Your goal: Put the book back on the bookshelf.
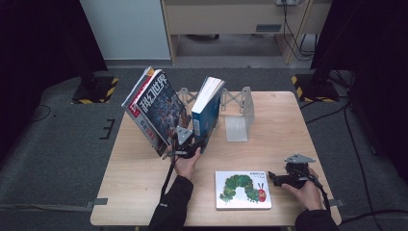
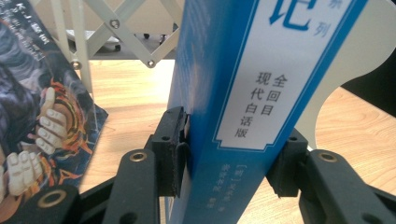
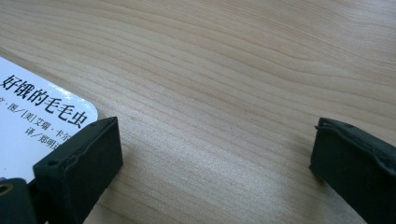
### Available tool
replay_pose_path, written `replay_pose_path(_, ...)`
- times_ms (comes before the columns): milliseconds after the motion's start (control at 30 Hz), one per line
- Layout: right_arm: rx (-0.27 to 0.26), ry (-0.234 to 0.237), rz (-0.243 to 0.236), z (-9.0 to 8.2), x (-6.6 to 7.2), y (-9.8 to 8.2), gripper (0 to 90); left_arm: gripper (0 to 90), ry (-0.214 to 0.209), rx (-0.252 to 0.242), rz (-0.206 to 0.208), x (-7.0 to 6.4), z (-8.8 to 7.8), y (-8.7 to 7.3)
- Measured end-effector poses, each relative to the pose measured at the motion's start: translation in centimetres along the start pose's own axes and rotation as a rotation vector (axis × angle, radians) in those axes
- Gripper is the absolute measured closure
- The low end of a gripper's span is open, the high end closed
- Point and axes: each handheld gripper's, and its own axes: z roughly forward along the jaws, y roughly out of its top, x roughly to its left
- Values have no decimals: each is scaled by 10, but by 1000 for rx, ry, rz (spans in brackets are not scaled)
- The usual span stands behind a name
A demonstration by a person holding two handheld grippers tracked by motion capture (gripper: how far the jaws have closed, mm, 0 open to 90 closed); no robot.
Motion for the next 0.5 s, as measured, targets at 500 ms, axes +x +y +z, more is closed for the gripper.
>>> replay_pose_path(500, -1, 3, -8, 0, 0, 0, 25, 488, -45, 1, 52, -9, 15, 1)
